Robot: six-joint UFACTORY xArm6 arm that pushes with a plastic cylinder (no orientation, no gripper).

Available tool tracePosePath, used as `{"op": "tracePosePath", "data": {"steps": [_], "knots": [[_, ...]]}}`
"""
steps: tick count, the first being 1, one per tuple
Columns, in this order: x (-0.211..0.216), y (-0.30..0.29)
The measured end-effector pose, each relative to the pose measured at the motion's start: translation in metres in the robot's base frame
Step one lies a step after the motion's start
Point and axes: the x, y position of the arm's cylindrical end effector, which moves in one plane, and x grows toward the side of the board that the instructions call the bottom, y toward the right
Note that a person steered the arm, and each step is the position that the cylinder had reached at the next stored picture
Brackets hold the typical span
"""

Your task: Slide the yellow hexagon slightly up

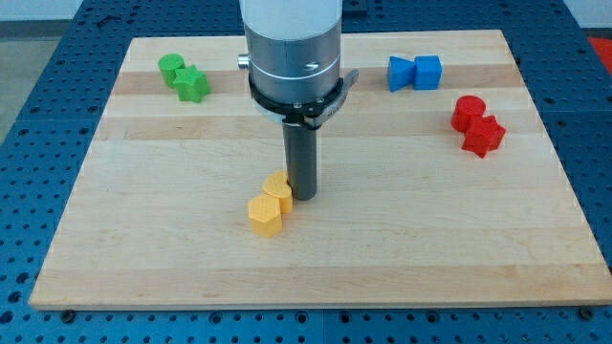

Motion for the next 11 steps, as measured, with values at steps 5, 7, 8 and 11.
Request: {"op": "tracePosePath", "data": {"steps": [5,7,8,11], "knots": [[0.023,0.019],[0.079,0.030],[0.098,0.000],[0.087,-0.034]]}}
